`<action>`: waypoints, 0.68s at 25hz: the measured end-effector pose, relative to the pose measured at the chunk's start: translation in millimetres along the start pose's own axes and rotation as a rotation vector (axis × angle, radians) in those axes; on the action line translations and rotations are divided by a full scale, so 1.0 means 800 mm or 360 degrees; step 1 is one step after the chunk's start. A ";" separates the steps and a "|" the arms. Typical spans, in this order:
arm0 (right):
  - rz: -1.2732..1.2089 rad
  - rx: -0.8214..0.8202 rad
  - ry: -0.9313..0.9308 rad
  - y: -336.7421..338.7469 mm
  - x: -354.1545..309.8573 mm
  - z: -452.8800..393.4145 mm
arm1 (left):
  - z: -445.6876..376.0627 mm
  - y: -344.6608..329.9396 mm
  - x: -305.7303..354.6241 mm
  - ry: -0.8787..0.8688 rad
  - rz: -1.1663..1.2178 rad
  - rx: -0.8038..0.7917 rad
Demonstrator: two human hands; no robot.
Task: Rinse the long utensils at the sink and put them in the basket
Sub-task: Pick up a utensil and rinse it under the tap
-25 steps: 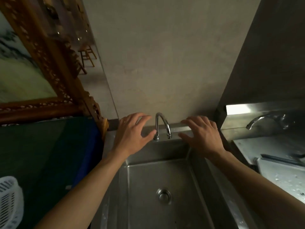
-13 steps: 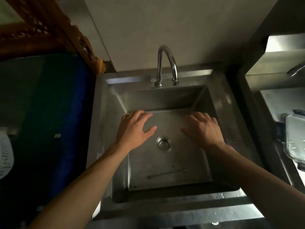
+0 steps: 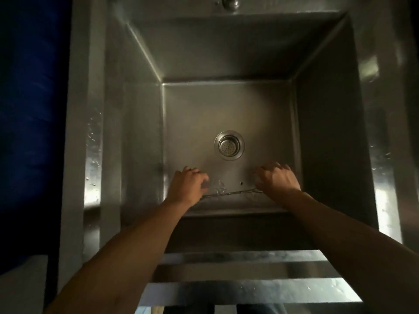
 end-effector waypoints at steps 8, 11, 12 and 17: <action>0.0418 -0.0388 0.0433 -0.108 -0.004 -0.047 | -0.031 -0.100 -0.003 -0.0348 -0.0598 -0.0150; 0.0479 -0.0291 0.0542 -0.113 -0.009 -0.053 | -0.039 -0.111 -0.004 -0.0383 -0.0695 -0.0185; 0.0534 -0.0271 0.0571 -0.110 -0.015 -0.053 | -0.040 -0.115 -0.005 -0.0388 -0.0712 -0.0216; 0.0599 -0.0083 0.0635 -0.118 -0.020 -0.056 | -0.040 -0.134 -0.003 -0.0409 -0.0778 -0.0281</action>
Point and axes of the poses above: each hand's wrist, its own z-axis away from the middle knuckle, its own y-axis out of the back of the hand, x = y × z, the point moved 5 cm from there along -z, towards the middle knuckle, and after that the axes turned 9 degrees about y, right-handed, at the moved point
